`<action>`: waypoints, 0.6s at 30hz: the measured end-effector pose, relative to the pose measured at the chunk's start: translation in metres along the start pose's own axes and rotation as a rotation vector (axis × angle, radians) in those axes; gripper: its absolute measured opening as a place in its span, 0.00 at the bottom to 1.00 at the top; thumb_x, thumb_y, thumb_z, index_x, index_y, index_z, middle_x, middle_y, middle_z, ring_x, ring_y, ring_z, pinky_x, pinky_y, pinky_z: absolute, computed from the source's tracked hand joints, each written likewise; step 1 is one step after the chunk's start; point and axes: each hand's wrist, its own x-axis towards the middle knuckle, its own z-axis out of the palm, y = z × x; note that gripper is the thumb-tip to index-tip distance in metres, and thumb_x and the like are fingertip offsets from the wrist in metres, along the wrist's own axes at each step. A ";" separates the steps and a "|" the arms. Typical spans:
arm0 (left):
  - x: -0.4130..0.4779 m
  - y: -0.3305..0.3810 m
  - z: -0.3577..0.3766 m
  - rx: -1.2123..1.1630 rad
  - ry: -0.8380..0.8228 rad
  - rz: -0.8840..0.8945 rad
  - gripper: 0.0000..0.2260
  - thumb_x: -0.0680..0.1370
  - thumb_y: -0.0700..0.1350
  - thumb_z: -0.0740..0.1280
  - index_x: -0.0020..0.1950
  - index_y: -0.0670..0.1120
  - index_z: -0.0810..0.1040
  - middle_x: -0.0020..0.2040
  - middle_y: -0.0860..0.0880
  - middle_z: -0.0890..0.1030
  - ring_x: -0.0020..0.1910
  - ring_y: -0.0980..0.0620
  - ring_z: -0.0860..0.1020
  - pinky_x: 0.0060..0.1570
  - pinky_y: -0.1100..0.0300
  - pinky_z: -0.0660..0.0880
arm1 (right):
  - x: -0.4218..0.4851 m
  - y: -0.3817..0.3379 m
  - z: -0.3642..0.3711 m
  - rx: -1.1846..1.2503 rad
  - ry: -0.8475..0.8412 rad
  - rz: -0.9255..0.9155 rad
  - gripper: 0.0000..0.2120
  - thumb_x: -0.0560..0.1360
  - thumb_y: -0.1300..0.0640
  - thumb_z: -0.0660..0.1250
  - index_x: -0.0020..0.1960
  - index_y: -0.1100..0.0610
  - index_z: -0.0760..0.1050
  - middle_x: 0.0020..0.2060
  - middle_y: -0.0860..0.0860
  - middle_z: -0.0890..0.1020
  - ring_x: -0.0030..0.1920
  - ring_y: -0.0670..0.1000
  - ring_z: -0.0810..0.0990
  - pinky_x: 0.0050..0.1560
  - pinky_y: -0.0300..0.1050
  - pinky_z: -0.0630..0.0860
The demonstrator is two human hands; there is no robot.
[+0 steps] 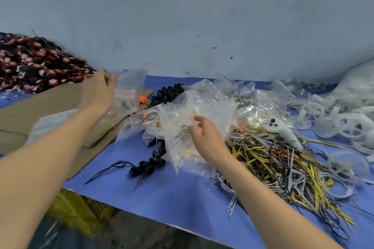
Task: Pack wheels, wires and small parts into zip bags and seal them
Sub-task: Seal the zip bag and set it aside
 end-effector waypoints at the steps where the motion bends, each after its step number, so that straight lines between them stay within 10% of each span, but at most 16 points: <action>1: -0.015 -0.020 0.008 0.040 -0.065 -0.028 0.13 0.83 0.47 0.60 0.46 0.39 0.75 0.46 0.34 0.80 0.45 0.37 0.77 0.45 0.46 0.71 | -0.003 0.004 0.007 -0.034 -0.045 -0.005 0.27 0.81 0.42 0.59 0.76 0.49 0.60 0.72 0.52 0.65 0.64 0.53 0.74 0.67 0.55 0.71; 8: -0.065 -0.104 0.012 0.174 -0.109 -0.058 0.11 0.83 0.47 0.59 0.46 0.41 0.73 0.43 0.40 0.78 0.40 0.40 0.75 0.38 0.50 0.69 | -0.018 0.000 0.062 -0.391 -0.029 -0.143 0.48 0.71 0.31 0.65 0.80 0.49 0.45 0.73 0.53 0.60 0.72 0.56 0.62 0.66 0.56 0.67; 15: -0.061 -0.146 -0.019 0.276 -0.259 -0.288 0.15 0.80 0.40 0.60 0.33 0.44 0.71 0.32 0.38 0.75 0.34 0.38 0.73 0.33 0.51 0.66 | -0.013 0.001 0.074 -0.218 0.164 -0.029 0.05 0.80 0.52 0.59 0.51 0.54 0.70 0.47 0.51 0.77 0.43 0.56 0.77 0.40 0.51 0.71; 18: -0.061 -0.141 -0.019 0.273 -0.125 -0.443 0.11 0.80 0.40 0.57 0.47 0.45 0.80 0.47 0.37 0.81 0.45 0.36 0.78 0.44 0.48 0.75 | -0.010 0.002 0.072 -0.135 0.221 0.012 0.07 0.79 0.50 0.60 0.44 0.50 0.68 0.36 0.46 0.76 0.34 0.47 0.74 0.31 0.46 0.64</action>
